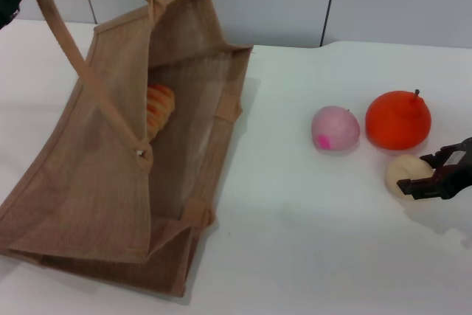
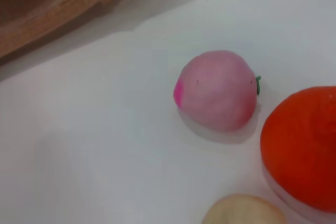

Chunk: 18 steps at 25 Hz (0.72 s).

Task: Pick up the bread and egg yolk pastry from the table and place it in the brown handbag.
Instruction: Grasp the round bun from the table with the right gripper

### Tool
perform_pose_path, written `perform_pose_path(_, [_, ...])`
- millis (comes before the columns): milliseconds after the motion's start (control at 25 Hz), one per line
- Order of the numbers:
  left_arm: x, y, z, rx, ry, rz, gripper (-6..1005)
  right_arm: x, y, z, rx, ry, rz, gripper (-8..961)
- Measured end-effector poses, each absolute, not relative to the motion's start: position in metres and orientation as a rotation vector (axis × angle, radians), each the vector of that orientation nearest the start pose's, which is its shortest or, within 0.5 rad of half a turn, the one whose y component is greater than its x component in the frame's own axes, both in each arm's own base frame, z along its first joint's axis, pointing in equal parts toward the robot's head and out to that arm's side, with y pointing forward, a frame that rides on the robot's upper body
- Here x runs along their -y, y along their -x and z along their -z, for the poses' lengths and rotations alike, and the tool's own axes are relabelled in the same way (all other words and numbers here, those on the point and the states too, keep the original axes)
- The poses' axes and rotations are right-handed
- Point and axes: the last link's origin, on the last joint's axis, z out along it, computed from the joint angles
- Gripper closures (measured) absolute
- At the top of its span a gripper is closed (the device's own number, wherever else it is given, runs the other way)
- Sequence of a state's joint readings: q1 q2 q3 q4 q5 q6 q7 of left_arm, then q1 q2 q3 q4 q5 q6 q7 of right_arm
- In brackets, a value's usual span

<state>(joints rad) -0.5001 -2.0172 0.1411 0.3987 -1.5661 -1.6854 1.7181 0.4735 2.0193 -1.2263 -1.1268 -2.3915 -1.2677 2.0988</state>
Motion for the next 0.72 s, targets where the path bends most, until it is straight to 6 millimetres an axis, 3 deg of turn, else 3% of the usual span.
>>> perform_pose_path(400, [-0.332, 0.291, -0.101, 0.784, 1.821, 1.544, 876, -0.364, -0.262, -0.023, -0.756, 2.584, 0.237, 360])
perform_pose_path(720, [-0.333, 0.291, -0.100, 0.787, 1.830, 1.541, 876, -0.361, -0.259, -0.041, -0.748, 2.566, 0.161, 407])
